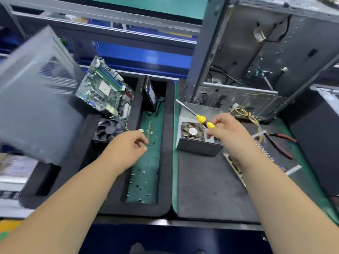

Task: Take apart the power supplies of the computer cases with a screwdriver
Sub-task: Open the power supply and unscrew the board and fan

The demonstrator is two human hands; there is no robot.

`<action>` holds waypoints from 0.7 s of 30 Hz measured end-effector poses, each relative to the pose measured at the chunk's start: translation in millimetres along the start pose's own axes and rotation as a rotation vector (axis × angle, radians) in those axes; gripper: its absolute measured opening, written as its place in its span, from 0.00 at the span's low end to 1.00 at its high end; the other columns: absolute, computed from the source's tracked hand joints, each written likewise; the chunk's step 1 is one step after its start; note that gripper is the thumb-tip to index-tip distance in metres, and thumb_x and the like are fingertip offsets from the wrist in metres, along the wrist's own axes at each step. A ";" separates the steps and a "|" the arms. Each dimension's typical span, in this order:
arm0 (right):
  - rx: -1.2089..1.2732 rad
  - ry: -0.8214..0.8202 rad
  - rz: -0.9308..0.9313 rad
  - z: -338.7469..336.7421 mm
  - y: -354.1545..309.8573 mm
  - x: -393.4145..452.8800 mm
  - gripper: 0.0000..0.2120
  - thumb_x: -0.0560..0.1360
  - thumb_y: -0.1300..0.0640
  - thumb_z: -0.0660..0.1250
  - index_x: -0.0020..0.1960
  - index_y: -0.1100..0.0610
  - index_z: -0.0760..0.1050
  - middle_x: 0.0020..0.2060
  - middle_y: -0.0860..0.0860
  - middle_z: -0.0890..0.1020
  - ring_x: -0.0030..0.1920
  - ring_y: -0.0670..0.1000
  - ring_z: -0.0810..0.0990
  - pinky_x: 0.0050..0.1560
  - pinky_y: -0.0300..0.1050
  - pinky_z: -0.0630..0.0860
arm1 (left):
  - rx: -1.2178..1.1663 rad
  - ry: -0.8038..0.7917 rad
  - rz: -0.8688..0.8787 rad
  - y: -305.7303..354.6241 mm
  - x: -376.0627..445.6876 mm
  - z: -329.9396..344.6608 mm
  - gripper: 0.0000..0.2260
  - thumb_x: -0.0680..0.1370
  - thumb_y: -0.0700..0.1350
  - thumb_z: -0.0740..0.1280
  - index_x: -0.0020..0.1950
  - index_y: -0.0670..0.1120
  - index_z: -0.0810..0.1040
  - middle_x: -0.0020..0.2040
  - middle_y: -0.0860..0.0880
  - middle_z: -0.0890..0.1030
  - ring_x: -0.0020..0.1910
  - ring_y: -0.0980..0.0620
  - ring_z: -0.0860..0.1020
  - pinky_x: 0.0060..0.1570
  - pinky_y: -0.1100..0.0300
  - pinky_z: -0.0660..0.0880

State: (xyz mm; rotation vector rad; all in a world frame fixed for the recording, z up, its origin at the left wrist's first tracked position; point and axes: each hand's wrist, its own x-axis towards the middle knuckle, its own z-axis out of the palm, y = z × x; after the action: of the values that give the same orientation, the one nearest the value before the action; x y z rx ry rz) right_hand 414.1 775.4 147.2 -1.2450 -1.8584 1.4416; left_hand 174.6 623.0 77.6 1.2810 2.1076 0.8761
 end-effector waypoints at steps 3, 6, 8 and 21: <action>0.021 -0.023 0.012 30.8 -0.8 -1.4 0.08 0.70 0.55 0.71 0.45 0.48 0.73 0.37 0.50 0.86 0.41 0.48 0.79 0.49 0.51 0.68 | 0.322 -0.106 -0.032 -28.8 -12.6 -7.8 0.06 0.73 0.44 0.71 0.40 0.55 0.78 0.37 0.58 0.79 0.36 0.61 0.75 0.40 0.62 0.72; -0.003 -0.040 0.018 53.7 0.4 -4.0 0.05 0.71 0.52 0.71 0.43 0.47 0.74 0.39 0.48 0.86 0.43 0.51 0.76 0.48 0.51 0.67 | 0.348 -0.145 -0.051 -49.5 -21.9 -9.0 0.05 0.74 0.49 0.72 0.39 0.55 0.78 0.38 0.58 0.78 0.38 0.61 0.75 0.40 0.61 0.73; -0.030 -0.021 0.008 61.8 4.4 -6.3 0.05 0.73 0.51 0.72 0.43 0.48 0.76 0.39 0.47 0.83 0.42 0.49 0.74 0.46 0.49 0.66 | 0.356 -0.200 -0.015 -58.2 -26.3 -4.3 0.04 0.75 0.50 0.72 0.41 0.55 0.80 0.39 0.58 0.77 0.39 0.60 0.75 0.43 0.60 0.75; 0.087 0.308 -0.166 19.5 9.3 -19.5 0.05 0.74 0.57 0.73 0.42 0.53 0.77 0.30 0.40 0.81 0.32 0.39 0.77 0.33 0.30 0.70 | -0.140 0.181 0.054 -35.3 -5.3 -22.7 0.09 0.79 0.45 0.66 0.45 0.60 0.82 0.43 0.58 0.82 0.40 0.57 0.78 0.40 0.67 0.72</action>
State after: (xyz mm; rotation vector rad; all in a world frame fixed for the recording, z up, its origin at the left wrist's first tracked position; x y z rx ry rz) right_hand 411.1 749.1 135.2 -1.1667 -1.6329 1.1575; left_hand 140.7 600.3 66.6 1.2316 2.1123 1.1809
